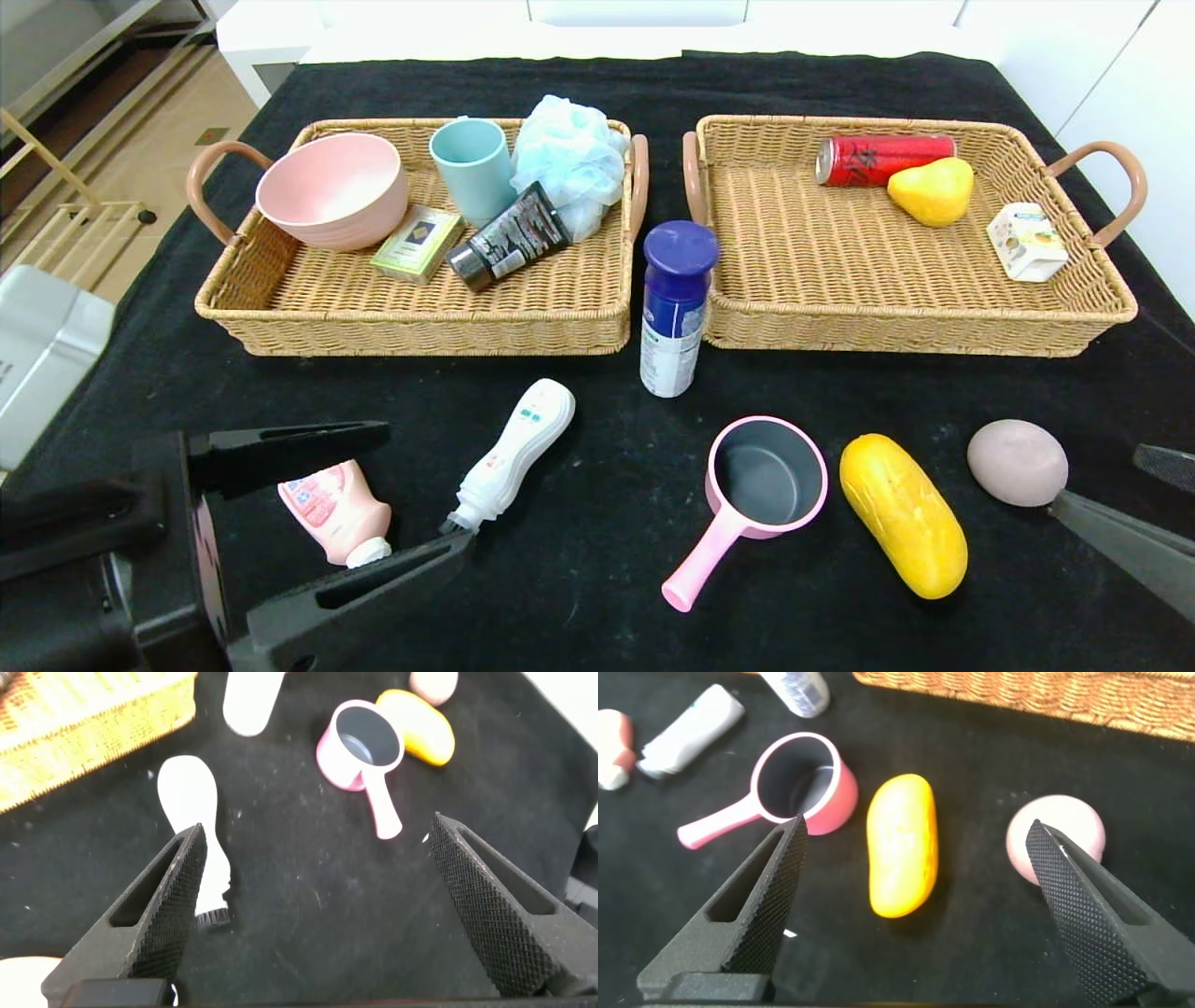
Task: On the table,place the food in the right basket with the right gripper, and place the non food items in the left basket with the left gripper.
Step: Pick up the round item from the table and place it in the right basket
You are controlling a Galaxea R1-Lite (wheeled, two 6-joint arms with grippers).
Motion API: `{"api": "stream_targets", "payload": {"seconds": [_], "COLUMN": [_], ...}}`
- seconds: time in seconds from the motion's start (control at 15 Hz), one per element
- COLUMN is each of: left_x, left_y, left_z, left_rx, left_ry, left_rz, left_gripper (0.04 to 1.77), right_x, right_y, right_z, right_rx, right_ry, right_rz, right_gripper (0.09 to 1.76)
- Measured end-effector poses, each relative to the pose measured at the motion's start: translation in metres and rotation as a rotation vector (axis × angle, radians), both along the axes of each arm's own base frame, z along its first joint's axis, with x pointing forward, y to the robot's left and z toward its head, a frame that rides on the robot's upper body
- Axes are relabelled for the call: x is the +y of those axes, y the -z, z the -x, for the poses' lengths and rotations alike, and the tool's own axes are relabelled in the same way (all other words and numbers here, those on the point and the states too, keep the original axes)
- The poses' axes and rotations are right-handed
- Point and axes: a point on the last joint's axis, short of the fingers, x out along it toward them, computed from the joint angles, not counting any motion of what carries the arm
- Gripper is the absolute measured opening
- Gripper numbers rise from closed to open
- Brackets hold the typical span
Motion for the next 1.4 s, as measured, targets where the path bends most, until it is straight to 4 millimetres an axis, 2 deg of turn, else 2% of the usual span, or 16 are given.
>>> {"api": "stream_targets", "payload": {"seconds": [0.67, 1.0, 1.13, 1.4], "left_x": [-0.001, 0.002, 0.004, 0.007], "left_y": [0.006, 0.001, 0.0, -0.001], "left_z": [-0.003, 0.001, 0.002, 0.001], "left_rx": [0.023, 0.0, -0.005, -0.01], "left_ry": [-0.022, -0.025, -0.032, -0.054], "left_rz": [-0.012, 0.005, 0.011, 0.011], "left_gripper": [1.72, 1.72, 1.72, 1.72], "right_x": [0.002, 0.006, 0.005, -0.001], "right_y": [-0.003, -0.015, -0.016, -0.03], "right_z": [-0.01, -0.028, -0.033, -0.048], "right_rx": [0.002, 0.073, 0.199, 0.201], "right_ry": [0.075, 0.16, 0.207, 0.382], "right_rz": [0.051, 0.049, 0.046, 0.074], "right_gripper": [1.71, 1.71, 1.71, 1.71]}}
